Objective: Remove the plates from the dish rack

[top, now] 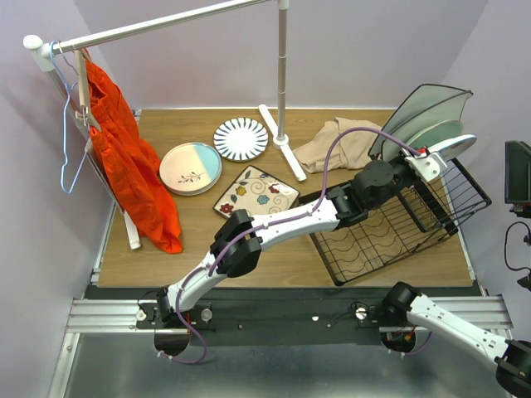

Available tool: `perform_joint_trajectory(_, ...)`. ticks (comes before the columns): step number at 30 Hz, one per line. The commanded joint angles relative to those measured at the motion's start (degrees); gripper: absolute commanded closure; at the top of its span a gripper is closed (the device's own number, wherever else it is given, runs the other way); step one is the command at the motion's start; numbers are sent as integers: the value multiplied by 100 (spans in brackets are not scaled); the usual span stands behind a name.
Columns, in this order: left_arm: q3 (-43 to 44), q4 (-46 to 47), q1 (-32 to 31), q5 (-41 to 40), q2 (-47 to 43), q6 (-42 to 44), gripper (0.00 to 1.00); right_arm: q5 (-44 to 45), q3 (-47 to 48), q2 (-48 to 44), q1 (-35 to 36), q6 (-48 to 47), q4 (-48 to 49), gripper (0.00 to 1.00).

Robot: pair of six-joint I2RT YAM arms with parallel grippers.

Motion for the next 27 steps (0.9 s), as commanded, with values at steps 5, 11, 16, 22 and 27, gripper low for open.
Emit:
perform_joint_trajectory(5,610,387,-367,-124,-500,71,100,-156,3,-54,31,-266,184,2)
perform_joint_trajectory(11,795,501,-367,-80,-570,-131,100,-103,-32,-107,23,-292,219,2)
perform_joint_trajectory(16,839,562,-385,-36,-631,-281,100,-121,-24,-115,23,-319,219,2)
perform_joint_trajectory(22,708,598,-393,122,-824,-623,100,-138,-50,-185,23,-301,228,2)
perform_joint_trajectory(27,348,738,-402,184,-1176,-1212,100,-200,-59,-212,23,-318,237,2)
